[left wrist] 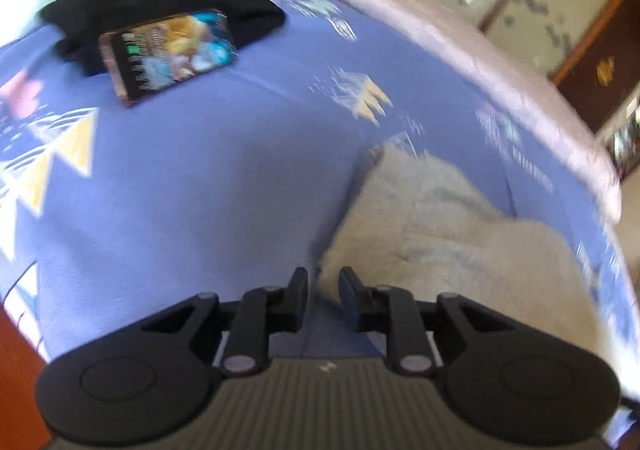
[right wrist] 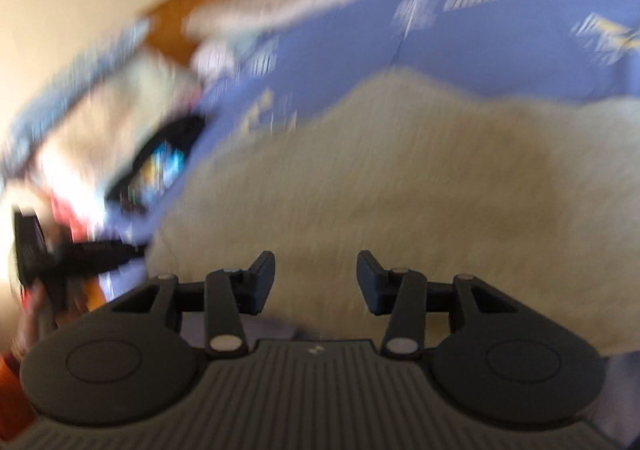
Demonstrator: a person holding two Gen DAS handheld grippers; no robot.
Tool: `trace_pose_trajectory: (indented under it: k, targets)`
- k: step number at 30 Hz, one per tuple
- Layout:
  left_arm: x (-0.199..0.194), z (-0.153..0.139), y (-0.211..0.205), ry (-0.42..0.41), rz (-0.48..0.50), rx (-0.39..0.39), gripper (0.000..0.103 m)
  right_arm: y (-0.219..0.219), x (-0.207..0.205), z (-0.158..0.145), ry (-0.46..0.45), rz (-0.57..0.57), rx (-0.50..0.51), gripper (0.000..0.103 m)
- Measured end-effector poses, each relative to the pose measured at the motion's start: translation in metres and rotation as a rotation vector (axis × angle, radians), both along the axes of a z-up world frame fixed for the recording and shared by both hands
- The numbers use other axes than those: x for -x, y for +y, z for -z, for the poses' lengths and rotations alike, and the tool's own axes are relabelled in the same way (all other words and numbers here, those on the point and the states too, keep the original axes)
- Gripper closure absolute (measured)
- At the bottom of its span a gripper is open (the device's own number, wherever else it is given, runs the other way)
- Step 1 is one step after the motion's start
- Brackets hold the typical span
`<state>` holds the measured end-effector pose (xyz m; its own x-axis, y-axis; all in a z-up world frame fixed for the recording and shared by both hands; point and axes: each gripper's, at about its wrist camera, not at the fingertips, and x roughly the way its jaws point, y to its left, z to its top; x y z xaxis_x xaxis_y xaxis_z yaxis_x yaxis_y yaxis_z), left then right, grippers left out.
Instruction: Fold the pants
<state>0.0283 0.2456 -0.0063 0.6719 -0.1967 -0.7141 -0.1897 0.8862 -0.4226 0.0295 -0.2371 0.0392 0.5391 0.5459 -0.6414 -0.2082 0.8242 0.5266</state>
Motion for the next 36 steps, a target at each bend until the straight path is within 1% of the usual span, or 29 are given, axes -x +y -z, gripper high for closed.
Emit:
trace_pose_trajectory:
  k: [1, 3, 5, 7, 9, 10, 11, 12, 14, 15, 16, 17, 18, 19, 20, 21, 22, 23, 24, 25, 26, 28, 29, 31, 33, 34, 36]
  targets:
    - [0.002, -0.007, 0.007, -0.021, -0.023, 0.032, 0.085, 0.003, 0.001, 0.001, 0.009, -0.017, 0.007, 0.055]
    - [0.003, -0.025, 0.016, -0.079, -0.05, 0.097, 0.085, 0.003, -0.001, -0.005, -0.021, -0.016, 0.019, 0.055]
    - [-0.005, -0.047, 0.012, -0.159, -0.024, 0.129, 0.084, -0.006, -0.008, -0.015, -0.061, 0.037, 0.009, 0.055]
    - [-0.022, -0.064, -0.007, -0.221, 0.052, 0.114, 0.083, -0.022, -0.017, -0.018, -0.08, 0.113, -0.027, 0.055]
    - [-0.042, -0.07, -0.039, -0.24, 0.142, 0.086, 0.082, -0.031, -0.022, -0.018, -0.1, 0.178, -0.042, 0.055]
    - [-0.055, -0.069, -0.058, -0.242, 0.195, 0.078, 0.082, -0.034, -0.026, -0.018, -0.108, 0.199, -0.036, 0.055]
    - [-0.068, -0.062, -0.076, -0.237, 0.242, 0.068, 0.082, -0.037, -0.03, -0.016, -0.111, 0.216, -0.024, 0.055]
    - [-0.079, -0.054, -0.09, -0.218, 0.266, 0.054, 0.082, -0.039, -0.033, -0.013, -0.109, 0.23, -0.009, 0.055]
    - [-0.103, -0.031, -0.115, -0.138, 0.303, 0.027, 0.082, -0.046, -0.035, -0.002, -0.095, 0.259, 0.026, 0.055]
    - [-0.114, -0.019, -0.122, -0.103, 0.302, -0.002, 0.083, -0.051, -0.035, 0.005, -0.085, 0.28, 0.046, 0.055]
    - [-0.121, -0.007, -0.127, -0.068, 0.275, -0.069, 0.085, -0.057, -0.036, 0.011, -0.075, 0.308, 0.071, 0.056]
    - [-0.127, 0.005, -0.127, -0.026, 0.23, -0.152, 0.091, -0.066, -0.036, 0.015, -0.067, 0.346, 0.107, 0.057]
    - [-0.132, 0.018, -0.123, 0.023, 0.193, -0.187, 0.098, -0.08, -0.034, 0.017, -0.059, 0.401, 0.154, 0.058]
    - [-0.13, 0.027, -0.113, 0.022, 0.181, -0.132, 0.097, -0.098, -0.03, 0.023, -0.048, 0.469, 0.19, 0.06]
    - [-0.128, 0.029, -0.103, 0.014, 0.16, -0.062, 0.097, -0.116, -0.027, 0.028, -0.038, 0.521, 0.176, 0.078]
    - [-0.126, 0.029, -0.099, 0.024, 0.149, -0.028, 0.097, -0.139, -0.02, 0.034, -0.022, 0.559, 0.102, 0.099]
    - [-0.124, 0.026, -0.099, 0.029, 0.142, -0.024, 0.097, -0.161, -0.013, 0.04, 0.016, 0.605, 0.019, 0.103]
    - [-0.121, 0.021, -0.102, 0.03, 0.137, -0.046, 0.097, -0.18, -0.005, 0.044, 0.04, 0.655, -0.043, 0.103]
    - [-0.116, 0.015, -0.104, 0.029, 0.13, -0.072, 0.097, -0.193, 0.004, 0.044, 0.044, 0.691, -0.08, 0.103]
    - [-0.111, 0.007, -0.101, 0.021, 0.119, -0.085, 0.096, -0.202, 0.01, 0.041, 0.046, 0.719, -0.093, 0.1]
    - [-0.104, -0.004, -0.1, -0.002, 0.108, -0.08, 0.094, -0.21, 0.02, 0.037, 0.043, 0.743, -0.103, 0.094]
    - [-0.083, -0.028, -0.092, -0.073, 0.106, -0.017, 0.094, -0.224, 0.042, 0.023, -0.002, 0.767, -0.13, 0.08]
    - [-0.076, -0.038, -0.094, -0.104, 0.108, 0.009, 0.094, -0.232, 0.056, 0.015, -0.035, 0.794, -0.132, 0.069]
    - [-0.06, -0.053, -0.105, -0.162, 0.146, 0.039, 0.094, -0.248, 0.084, 0.004, -0.088, 0.847, -0.152, 0.067]
    - [-0.047, -0.06, -0.126, -0.195, 0.227, 0.037, 0.091, -0.264, 0.111, 0.001, -0.113, 0.884, -0.178, 0.067]
    - [-0.043, -0.06, -0.135, -0.197, 0.261, 0.025, 0.09, -0.27, 0.123, 0.001, -0.114, 0.896, -0.174, 0.067]
    - [-0.036, -0.052, -0.156, -0.175, 0.325, -0.013, 0.088, -0.281, 0.138, 0.008, -0.106, 0.922, -0.125, 0.067]
